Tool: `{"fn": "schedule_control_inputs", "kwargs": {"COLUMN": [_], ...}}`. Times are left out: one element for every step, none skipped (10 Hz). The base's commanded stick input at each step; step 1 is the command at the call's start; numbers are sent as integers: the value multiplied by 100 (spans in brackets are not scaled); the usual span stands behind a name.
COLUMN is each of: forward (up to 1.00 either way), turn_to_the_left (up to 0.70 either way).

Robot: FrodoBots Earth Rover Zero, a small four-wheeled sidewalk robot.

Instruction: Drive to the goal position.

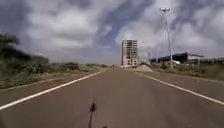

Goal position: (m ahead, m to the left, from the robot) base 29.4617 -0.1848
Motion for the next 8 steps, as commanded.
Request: {"fn": "schedule_control_inputs", "kwargs": {"forward": [100,100,100,100,100,100,100,100], "turn_to_the_left": [0,0,0,0,0,0,0,0]}}
